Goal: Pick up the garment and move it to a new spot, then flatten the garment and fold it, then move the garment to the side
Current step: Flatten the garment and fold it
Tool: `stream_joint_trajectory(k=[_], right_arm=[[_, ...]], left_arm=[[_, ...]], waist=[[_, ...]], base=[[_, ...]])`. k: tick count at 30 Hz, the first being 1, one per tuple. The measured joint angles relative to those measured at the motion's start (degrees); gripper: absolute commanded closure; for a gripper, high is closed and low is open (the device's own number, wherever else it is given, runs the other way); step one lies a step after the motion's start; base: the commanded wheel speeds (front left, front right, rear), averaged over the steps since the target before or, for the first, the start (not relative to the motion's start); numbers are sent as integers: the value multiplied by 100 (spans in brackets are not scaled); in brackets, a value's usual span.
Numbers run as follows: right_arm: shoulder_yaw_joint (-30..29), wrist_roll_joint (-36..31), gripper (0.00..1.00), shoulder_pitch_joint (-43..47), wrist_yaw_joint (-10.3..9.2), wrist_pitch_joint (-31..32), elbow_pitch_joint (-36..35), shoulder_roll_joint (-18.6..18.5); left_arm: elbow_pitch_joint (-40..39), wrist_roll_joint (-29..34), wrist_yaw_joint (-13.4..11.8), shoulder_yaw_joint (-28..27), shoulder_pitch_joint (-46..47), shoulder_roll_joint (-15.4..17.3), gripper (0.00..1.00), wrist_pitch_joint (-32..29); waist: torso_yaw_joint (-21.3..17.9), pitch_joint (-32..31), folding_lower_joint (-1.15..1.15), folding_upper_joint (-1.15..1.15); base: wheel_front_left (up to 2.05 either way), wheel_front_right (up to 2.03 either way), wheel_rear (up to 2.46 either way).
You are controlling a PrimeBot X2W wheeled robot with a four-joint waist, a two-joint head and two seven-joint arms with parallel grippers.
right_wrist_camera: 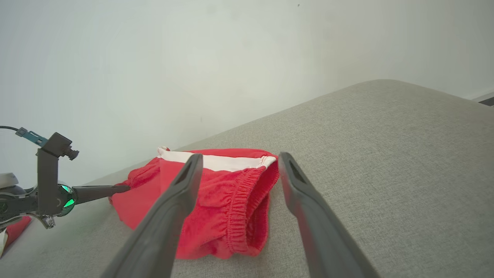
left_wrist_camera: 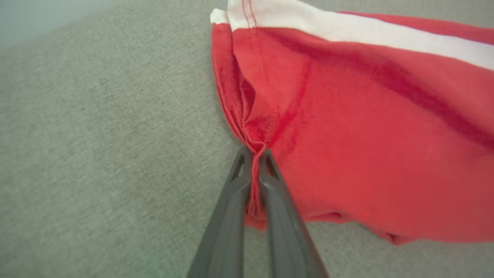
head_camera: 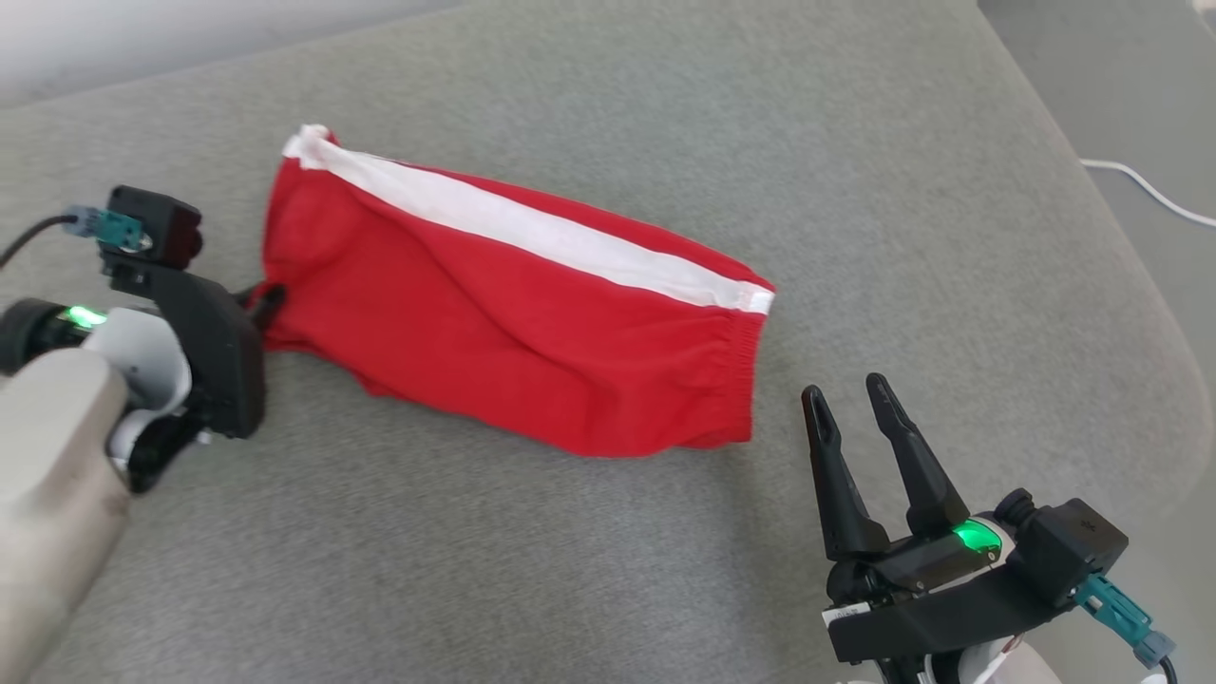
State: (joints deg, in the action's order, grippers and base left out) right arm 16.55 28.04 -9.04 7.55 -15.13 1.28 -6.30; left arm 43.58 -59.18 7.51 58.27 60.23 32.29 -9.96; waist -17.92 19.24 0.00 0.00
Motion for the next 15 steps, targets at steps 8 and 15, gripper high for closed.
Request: stream_joint_trajectory(k=[8, 15], right_arm=[[-208, 19, 0, 205, 0, 0, 118, -99], [-442, 20, 0, 461, 0, 0, 158, -118]], left_arm=[[-398, -276, 0, -37, -477, -43, 100, 350], [-978, -502, -198, -126, -1222, -41, 100, 805]], waist=[[438, -392, 0, 0], [831, -696, -1, 0]], base=[[0, 0, 0], [0, 0, 0]])
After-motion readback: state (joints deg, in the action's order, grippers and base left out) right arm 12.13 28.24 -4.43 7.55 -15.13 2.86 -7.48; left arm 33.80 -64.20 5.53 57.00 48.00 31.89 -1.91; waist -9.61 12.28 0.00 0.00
